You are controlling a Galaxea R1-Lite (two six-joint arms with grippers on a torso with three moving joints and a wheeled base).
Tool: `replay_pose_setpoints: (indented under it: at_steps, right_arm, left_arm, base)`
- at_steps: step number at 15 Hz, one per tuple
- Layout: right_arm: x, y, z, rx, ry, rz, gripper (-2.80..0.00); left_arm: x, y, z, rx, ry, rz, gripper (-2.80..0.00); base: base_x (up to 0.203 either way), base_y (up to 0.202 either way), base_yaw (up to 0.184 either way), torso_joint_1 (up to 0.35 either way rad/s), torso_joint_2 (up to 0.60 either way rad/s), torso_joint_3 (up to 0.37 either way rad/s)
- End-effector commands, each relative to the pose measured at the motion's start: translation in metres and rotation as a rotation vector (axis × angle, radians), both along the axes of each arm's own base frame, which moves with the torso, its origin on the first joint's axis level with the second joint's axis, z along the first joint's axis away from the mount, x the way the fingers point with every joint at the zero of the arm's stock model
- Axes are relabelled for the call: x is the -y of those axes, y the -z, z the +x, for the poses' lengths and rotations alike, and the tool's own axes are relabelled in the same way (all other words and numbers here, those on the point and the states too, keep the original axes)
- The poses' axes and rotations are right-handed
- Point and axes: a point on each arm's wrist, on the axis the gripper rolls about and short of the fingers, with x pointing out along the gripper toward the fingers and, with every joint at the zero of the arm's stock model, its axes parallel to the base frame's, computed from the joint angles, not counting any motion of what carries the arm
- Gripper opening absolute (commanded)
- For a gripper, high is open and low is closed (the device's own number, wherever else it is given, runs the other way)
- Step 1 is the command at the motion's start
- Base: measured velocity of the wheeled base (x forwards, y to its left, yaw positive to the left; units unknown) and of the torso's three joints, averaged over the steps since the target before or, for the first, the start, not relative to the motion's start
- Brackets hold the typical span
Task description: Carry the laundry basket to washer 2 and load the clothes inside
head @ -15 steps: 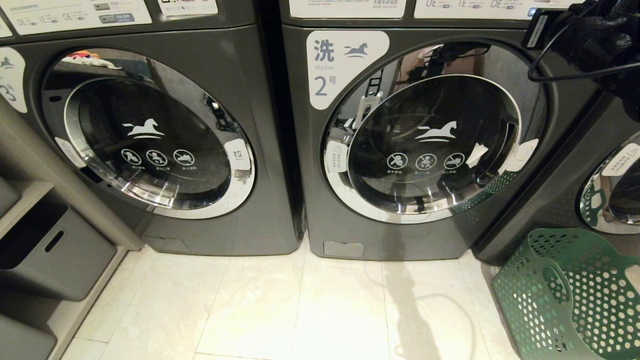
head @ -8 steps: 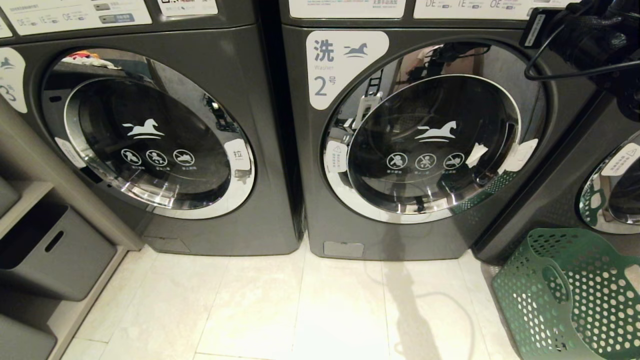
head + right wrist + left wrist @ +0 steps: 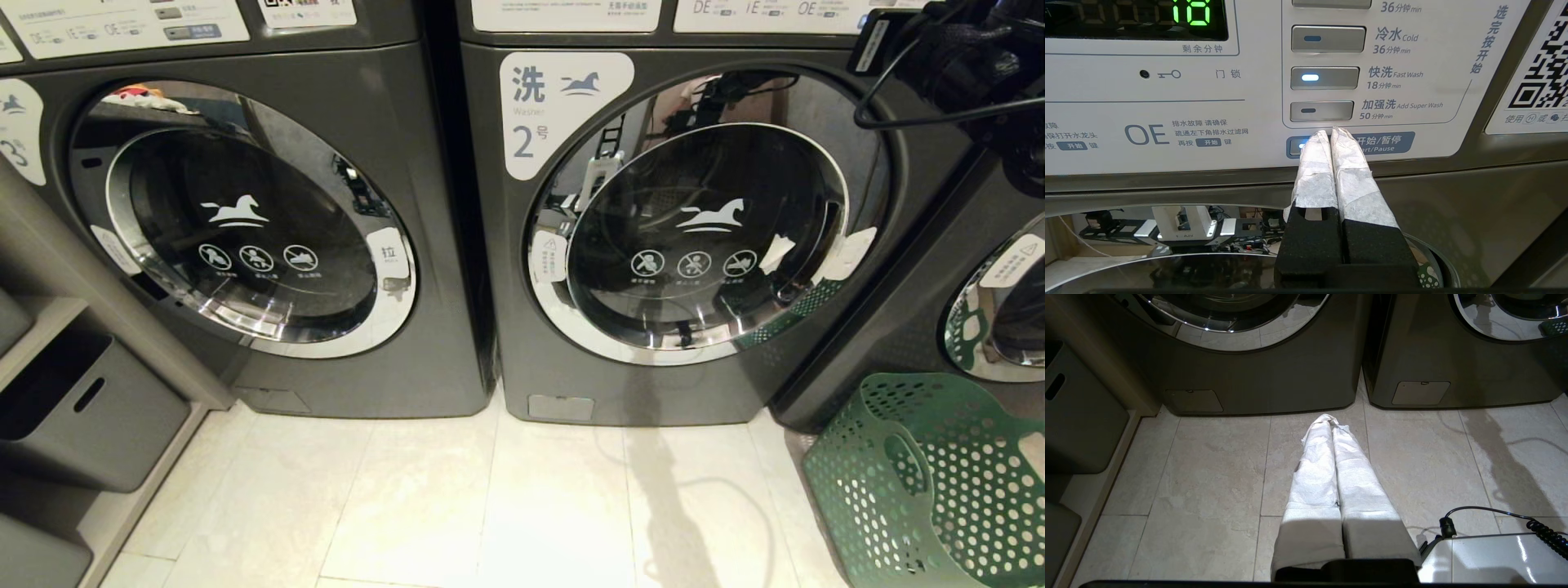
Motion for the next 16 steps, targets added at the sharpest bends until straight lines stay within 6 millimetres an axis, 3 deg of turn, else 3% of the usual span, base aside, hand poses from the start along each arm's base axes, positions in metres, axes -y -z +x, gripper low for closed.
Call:
replay_pose_setpoints:
  at_steps: [1,6,10,12,16]
  right_arm:
    - [0.000,0.002,0.000,-0.010,0.001,-0.001,-2.80]
    - [0.001,-0.003,-0.033,-0.040,-0.016,-0.009,-2.80]
    - [0.002,0.015,-0.066,-0.145,-0.022,-0.020,-2.80]
    - [0.004,0.036,-0.088,-0.275,-0.018,-0.032,-2.80]
    - [0.002,0.116,-0.147,-0.639,-0.046,-0.099,-2.80]
  left_arm:
    - [0.000,0.000,0.000,0.000,-0.001,0.000,-2.80]
    - [0.000,0.000,0.000,0.000,0.001,0.002,-2.80]
    - [0.000,0.000,0.000,-0.001,-0.001,0.000,-2.80]
    - [0.000,0.000,0.000,0.001,0.000,0.000,-2.80]
    - [0.000,0.000,0.000,0.001,0.001,0.000,-2.80]
  base:
    - [0.000,0.000,0.000,0.000,0.00,0.000]
    - [0.000,0.000,0.000,0.000,0.00,0.000]
    - [0.000,0.000,0.000,0.000,0.00,0.000]
    - [0.000,0.000,0.000,0.000,0.00,0.000]
    - [0.000,0.000,0.000,0.000,0.00,0.000]
